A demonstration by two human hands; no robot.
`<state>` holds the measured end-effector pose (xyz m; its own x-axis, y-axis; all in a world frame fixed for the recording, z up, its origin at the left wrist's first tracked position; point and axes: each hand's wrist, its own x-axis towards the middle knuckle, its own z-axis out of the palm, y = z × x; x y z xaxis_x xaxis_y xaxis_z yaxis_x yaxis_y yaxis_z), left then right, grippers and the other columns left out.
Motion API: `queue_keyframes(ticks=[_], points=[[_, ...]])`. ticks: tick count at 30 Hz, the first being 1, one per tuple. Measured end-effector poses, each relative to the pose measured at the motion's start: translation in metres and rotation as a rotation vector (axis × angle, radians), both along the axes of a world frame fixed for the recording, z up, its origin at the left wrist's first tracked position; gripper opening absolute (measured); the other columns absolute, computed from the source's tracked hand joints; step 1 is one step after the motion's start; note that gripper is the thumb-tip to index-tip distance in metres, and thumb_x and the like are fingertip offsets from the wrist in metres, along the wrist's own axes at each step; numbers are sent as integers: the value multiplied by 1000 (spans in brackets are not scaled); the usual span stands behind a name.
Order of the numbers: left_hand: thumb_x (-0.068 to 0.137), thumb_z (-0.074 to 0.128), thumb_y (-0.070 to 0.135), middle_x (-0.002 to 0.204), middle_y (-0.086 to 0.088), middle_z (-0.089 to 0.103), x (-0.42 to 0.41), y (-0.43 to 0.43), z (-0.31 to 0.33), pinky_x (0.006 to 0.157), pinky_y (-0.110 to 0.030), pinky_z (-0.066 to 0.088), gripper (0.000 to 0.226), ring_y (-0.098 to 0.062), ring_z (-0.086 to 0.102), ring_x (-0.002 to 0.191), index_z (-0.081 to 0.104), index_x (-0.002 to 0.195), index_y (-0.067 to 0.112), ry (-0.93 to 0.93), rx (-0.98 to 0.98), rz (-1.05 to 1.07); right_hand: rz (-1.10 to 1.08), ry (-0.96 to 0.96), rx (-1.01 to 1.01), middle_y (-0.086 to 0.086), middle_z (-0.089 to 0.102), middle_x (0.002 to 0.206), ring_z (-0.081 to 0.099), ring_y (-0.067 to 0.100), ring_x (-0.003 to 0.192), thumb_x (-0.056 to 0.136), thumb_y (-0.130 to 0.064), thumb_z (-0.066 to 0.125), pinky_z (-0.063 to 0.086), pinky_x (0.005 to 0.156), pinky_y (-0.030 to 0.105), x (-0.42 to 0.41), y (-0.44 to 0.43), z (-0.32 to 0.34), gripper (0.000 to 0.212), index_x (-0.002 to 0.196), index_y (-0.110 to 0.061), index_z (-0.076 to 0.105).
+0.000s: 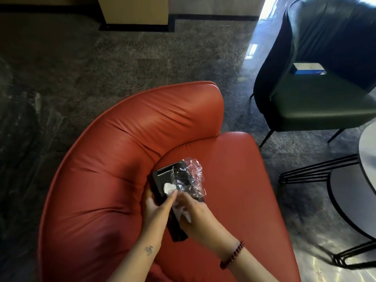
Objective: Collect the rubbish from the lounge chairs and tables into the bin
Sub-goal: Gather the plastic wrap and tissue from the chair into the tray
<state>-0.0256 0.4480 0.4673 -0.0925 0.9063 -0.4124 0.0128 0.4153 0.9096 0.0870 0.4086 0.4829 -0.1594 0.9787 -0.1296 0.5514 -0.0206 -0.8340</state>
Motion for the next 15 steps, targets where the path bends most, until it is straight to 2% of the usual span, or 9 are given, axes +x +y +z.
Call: queue_keyframes(ticks=[2, 4, 6, 8, 10, 11, 13, 15], points=[[76, 70, 6, 90, 0, 67, -1, 1, -2, 65, -19, 47, 29, -14, 64, 80, 60, 101, 17, 10, -20, 60, 87, 1, -10, 8, 57, 122, 51, 12, 109, 77, 9, 41, 40, 84, 4, 2, -3, 7, 63, 135, -17, 38], [74, 71, 4, 85, -3, 67, -2, 2, -5, 66, -27, 49, 26, -17, 64, 74, 61, 93, 17, 6, -40, 105, 147, 18, 49, 5, 59, 122, 49, -1, 105, 74, 9, 43, 33, 78, -4, 6, -6, 17, 64, 133, -17, 44], [73, 71, 0, 86, -10, 67, -4, 4, -7, 70, -36, 51, 26, -26, 63, 76, 61, 94, 10, 10, -44, 130, 128, -9, 187, -4, 62, 121, 51, -4, 107, 74, 3, 48, 36, 86, 3, 12, -8, 27, 54, 123, -19, 56], [73, 67, -5, 81, -9, 65, -6, 7, -8, 66, -31, 50, 23, -26, 60, 74, 60, 90, 9, 41, -22, 147, -49, -94, 402, -13, 64, 112, 54, 1, 103, 76, -7, 54, 41, 88, 20, 23, -7, 29, 42, 112, -27, 60], [72, 68, -3, 76, -2, 63, -7, 9, -6, 59, -25, 47, 25, -20, 59, 69, 59, 82, 17, 71, -12, 138, -315, -121, 495, -15, 62, 110, 52, 6, 102, 78, -18, 56, 42, 88, 30, 35, 3, 26, 34, 111, -27, 57], [70, 70, -1, 76, -1, 64, -8, 10, -4, 60, -26, 46, 26, -18, 59, 68, 58, 81, 20, 68, -12, 122, -436, -102, 452, -13, 58, 114, 50, 8, 106, 81, -22, 58, 41, 91, 33, 39, 10, 24, 34, 114, -26, 55], [68, 74, 2, 79, -2, 65, -9, 10, -1, 64, -29, 47, 29, -17, 60, 70, 59, 83, 21, 48, -14, 78, -561, 62, 174, -9, 49, 125, 47, 11, 112, 82, -32, 64, 40, 95, 32, 46, 27, 22, 49, 127, -25, 44], [67, 76, 2, 80, 0, 65, -9, 9, 0, 62, -25, 47, 31, -13, 61, 70, 58, 84, 22, 50, -18, 45, -549, 339, -171, -7, 42, 128, 48, 11, 112, 79, -44, 63, 44, 85, 22, 51, 41, 15, 66, 135, -28, 32]])
